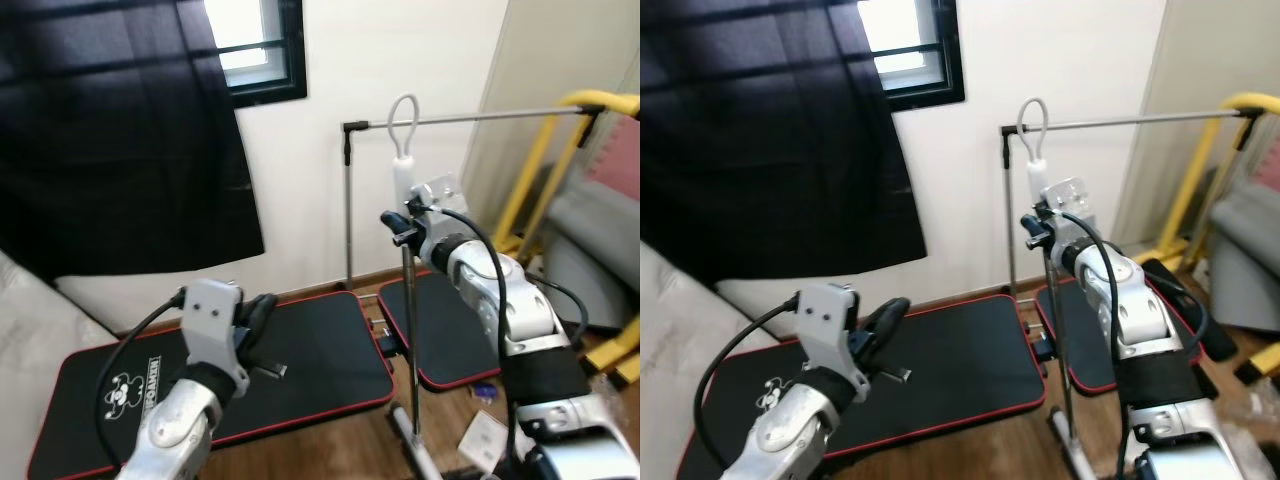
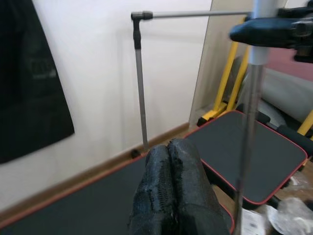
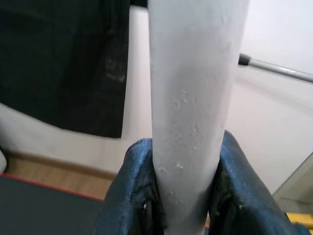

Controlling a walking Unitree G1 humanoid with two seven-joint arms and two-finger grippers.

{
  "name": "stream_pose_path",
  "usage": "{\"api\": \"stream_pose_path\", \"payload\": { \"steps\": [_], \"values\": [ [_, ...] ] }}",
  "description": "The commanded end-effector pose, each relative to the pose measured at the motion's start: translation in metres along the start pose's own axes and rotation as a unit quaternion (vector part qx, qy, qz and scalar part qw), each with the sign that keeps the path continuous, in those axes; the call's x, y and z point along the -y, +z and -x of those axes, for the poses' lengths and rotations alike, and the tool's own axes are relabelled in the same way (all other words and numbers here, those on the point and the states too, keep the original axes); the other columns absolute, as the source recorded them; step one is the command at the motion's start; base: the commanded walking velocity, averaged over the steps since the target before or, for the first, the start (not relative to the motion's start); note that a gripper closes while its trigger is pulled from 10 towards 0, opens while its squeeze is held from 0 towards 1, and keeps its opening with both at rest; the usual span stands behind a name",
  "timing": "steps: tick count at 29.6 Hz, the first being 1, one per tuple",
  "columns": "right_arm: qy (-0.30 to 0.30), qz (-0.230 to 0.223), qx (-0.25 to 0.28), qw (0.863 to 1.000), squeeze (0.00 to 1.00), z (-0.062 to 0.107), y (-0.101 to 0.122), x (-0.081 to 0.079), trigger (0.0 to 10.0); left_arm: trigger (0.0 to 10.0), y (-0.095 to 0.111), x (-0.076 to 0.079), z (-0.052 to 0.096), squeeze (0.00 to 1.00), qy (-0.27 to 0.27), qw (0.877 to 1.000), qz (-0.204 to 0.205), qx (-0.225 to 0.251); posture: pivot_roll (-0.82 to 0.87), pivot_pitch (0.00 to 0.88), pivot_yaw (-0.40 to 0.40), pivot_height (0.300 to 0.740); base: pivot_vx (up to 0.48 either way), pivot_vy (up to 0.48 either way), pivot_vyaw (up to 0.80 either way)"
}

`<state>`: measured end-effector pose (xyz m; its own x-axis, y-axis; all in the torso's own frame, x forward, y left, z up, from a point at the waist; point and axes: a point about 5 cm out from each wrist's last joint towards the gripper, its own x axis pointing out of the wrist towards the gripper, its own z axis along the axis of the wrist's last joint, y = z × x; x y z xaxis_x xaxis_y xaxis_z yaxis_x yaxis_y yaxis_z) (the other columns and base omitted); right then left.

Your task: Sweep floor

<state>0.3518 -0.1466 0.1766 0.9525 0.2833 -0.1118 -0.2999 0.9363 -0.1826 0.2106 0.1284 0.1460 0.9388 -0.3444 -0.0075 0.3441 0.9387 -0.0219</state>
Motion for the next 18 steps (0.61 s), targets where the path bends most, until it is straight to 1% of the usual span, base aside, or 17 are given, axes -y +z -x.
{"api": "stream_pose_path", "payload": {
  "steps": [1,2,3,5,7,11,13,16,18],
  "values": [
    [-0.009,0.014,0.034,0.999,0.00,-0.004,0.013,0.001,10.0,10.0,0.004,0.010,0.003,0.00,-0.043,0.999,0.011,0.003,-0.02,0.058,-0.084,0.740,0.000,0.000,0.00],
    [-0.011,0.013,0.032,0.999,0.00,-0.008,0.011,0.000,10.0,10.0,0.006,0.015,0.004,0.00,-0.056,0.998,0.019,0.004,-0.02,0.063,-0.085,0.740,0.000,0.000,0.00],
    [-0.011,0.013,0.032,0.999,0.00,-0.008,0.011,0.000,10.0,10.0,0.006,0.015,0.004,0.00,-0.056,0.998,0.019,0.004,-0.02,0.063,-0.085,0.740,0.000,0.000,0.00],
    [-0.028,0.022,0.038,0.999,0.00,-0.017,0.011,0.003,10.0,10.0,0.008,0.027,0.010,0.00,-0.073,0.997,0.034,-0.001,0.00,0.113,-0.088,0.740,0.000,0.000,0.00],
    [-0.042,0.026,0.046,0.998,0.00,-0.022,0.013,0.007,10.0,10.0,0.009,0.034,0.016,0.00,-0.079,0.996,0.047,-0.003,0.01,0.142,-0.087,0.740,0.000,0.000,0.00],
    [-0.047,0.024,0.057,0.997,0.00,-0.025,0.017,0.007,10.0,10.0,0.011,0.038,0.021,0.00,-0.083,0.995,0.056,-0.004,0.01,0.156,-0.088,0.740,0.000,0.000,0.00],
    [-0.047,0.020,0.066,0.997,0.00,-0.030,0.020,0.005,10.0,10.0,0.014,0.043,0.026,0.00,-0.089,0.994,0.056,-0.008,0.03,0.203,-0.091,0.740,0.000,0.000,0.00],
    [-0.047,0.040,0.073,0.995,0.00,-0.037,0.021,0.000,10.0,10.0,0.017,0.049,0.033,0.00,-0.096,0.994,0.054,-0.013,0.04,0.229,-0.092,0.740,0.000,0.000,0.00],
    [-0.047,0.043,0.071,0.995,0.00,-0.038,0.020,-0.001,10.0,10.0,0.017,0.051,0.035,0.00,-0.097,0.994,0.054,-0.015,0.05,0.241,-0.095,0.740,0.000,0.000,0.00]
  ]
}}
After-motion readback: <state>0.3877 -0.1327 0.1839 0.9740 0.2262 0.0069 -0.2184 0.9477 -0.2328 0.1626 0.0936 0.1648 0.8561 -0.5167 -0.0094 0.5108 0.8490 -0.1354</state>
